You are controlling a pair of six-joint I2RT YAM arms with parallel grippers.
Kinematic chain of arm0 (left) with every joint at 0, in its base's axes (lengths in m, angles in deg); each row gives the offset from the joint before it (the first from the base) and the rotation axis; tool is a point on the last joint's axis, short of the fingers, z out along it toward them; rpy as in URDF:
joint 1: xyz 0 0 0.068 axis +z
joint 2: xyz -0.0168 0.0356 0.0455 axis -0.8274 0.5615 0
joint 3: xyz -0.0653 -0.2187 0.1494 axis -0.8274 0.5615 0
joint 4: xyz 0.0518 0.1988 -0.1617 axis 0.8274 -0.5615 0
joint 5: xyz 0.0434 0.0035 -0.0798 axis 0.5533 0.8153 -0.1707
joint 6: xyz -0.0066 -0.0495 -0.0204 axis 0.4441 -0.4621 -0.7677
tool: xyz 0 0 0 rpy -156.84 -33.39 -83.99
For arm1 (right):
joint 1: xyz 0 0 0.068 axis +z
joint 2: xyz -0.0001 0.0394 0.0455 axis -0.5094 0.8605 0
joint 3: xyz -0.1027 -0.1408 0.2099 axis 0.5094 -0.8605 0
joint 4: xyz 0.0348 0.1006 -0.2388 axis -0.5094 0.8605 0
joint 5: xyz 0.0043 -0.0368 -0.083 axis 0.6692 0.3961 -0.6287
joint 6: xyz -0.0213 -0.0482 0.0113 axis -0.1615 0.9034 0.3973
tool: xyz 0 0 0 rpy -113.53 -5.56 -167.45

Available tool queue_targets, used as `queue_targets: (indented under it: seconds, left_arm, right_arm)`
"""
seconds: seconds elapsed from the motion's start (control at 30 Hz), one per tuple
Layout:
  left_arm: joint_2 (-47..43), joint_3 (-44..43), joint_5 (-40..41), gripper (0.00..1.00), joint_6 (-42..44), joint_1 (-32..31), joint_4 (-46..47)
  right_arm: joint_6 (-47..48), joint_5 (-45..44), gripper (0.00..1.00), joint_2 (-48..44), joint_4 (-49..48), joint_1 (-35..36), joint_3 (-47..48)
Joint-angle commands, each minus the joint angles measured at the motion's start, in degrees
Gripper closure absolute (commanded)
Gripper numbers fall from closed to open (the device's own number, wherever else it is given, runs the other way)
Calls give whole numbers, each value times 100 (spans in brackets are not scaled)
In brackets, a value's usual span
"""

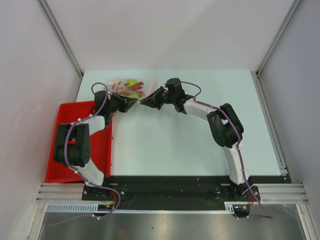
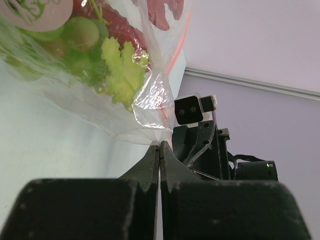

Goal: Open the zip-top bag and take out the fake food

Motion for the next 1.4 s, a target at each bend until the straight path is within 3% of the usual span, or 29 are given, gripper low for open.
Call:
queue_targets:
  seconds: [0.0, 0.13, 0.3, 0.43, 0.53, 0.57, 0.67, 0.93, 1.37]
  left_arm:
    - [-135, -97, -279, 100, 40, 35, 258]
    - [-135, -88, -384, 90, 48, 35, 179]
    - [-153, -106, -375, 62, 66, 27, 65]
    - [-91, -176, -410, 60, 40, -52, 47]
    - [-56, -185, -446, 72, -65, -105, 152]
    - [-39, -202, -489, 83, -83, -105, 214]
    - [-21, -229, -516, 100, -66, -123, 197]
    - [-267, -272, -446, 100, 224, -123, -92]
    - [-346, -158, -674, 100, 75, -114, 337]
  right_arm:
    - [-152, 33, 87, 6, -378, 15, 127]
    - [-160, 15, 100, -2, -361, -3, 127]
    - [-187, 6, 100, 24, -343, 6, 171]
    - [-196, -11, 100, 33, -290, 24, 215]
    - [-187, -29, 100, 42, -282, 24, 224]
    - [-187, -29, 100, 41, -264, 24, 233]
    - [-222, -11, 100, 50, -282, 24, 215]
    - [-55, -318, 100, 41, 34, -134, 206]
    - [507, -477, 100, 515, 430, -819, 584]
